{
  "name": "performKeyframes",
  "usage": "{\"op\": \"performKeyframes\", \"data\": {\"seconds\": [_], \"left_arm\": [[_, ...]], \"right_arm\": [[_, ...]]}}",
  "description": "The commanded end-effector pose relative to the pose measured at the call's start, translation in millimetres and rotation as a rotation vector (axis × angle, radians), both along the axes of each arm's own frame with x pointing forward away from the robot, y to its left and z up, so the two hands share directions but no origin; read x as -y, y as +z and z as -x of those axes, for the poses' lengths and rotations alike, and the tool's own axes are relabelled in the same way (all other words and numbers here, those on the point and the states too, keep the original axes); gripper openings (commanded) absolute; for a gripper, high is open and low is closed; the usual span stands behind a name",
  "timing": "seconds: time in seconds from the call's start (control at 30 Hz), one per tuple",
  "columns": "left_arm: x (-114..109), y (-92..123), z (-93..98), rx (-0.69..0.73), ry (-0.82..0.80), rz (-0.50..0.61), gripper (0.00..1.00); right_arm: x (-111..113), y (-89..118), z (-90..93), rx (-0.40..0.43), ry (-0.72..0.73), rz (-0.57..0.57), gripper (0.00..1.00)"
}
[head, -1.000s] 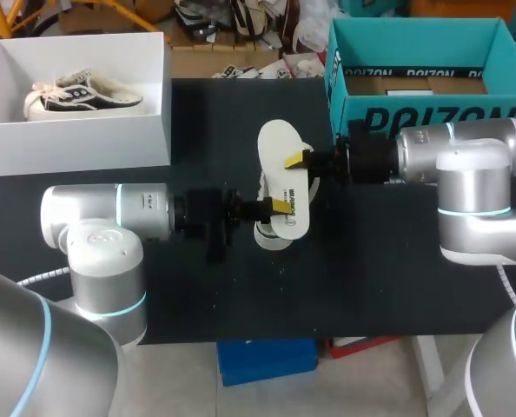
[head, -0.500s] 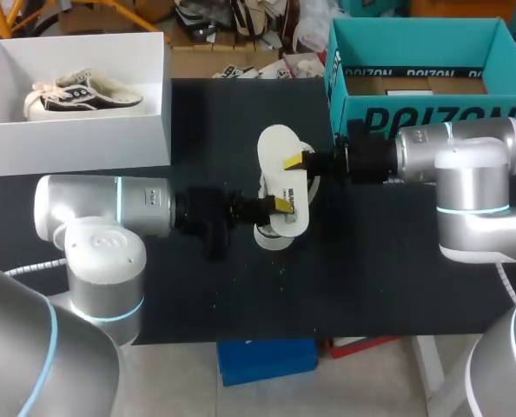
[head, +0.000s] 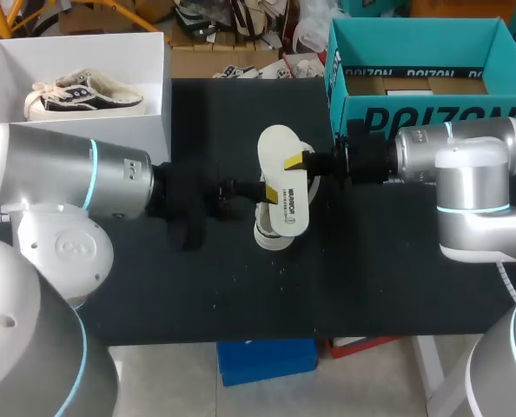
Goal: Take the shoe out of the shoebox, open the shoe tongue, remove and reinsert the insole, then place the shoe into the shoebox
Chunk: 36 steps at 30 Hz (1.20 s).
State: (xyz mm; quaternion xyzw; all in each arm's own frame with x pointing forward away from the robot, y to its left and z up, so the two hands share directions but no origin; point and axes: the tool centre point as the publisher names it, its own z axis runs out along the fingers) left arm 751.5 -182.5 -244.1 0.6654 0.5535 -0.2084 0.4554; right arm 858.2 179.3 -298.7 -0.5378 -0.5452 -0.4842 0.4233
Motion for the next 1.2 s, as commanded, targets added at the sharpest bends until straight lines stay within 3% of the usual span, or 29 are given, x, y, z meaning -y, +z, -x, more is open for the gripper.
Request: {"op": "performKeyframes", "data": {"seconds": [0.03, 0.5, 0.57, 0.77, 0.9, 1.2], "left_arm": [[-6.6, 18.8, 3.7, 0.117, 0.24, -0.73, 1.0], [-6.6, 18.8, 3.7, 0.117, 0.24, -0.73, 1.0], [-0.8, 13.5, -3.0, 0.051, 0.258, -0.818, 1.0], [11.5, 8.7, -13.4, -0.119, 0.245, -0.946, 1.0], [14.7, 8.5, -14.0, -0.14, 0.244, -0.93, 1.0], [21.5, -4.4, -15.6, -0.263, 0.276, -1.077, 1.0]], "right_arm": [[-1.0, -0.5, -0.9, -0.001, 0.001, 0.001, 0.0], [-1.0, -0.5, -0.9, -0.001, 0.001, 0.001, 0.0], [-1.0, -0.5, -0.9, -0.001, 0.001, 0.001, 0.0], [-1.0, -0.5, -0.9, -0.001, 0.001, 0.001, 0.0], [-1.0, -0.5, -0.9, -0.001, 0.001, 0.001, 0.0], [-1.0, -0.5, -0.9, -0.001, 0.001, 0.001, 0.0]]}}
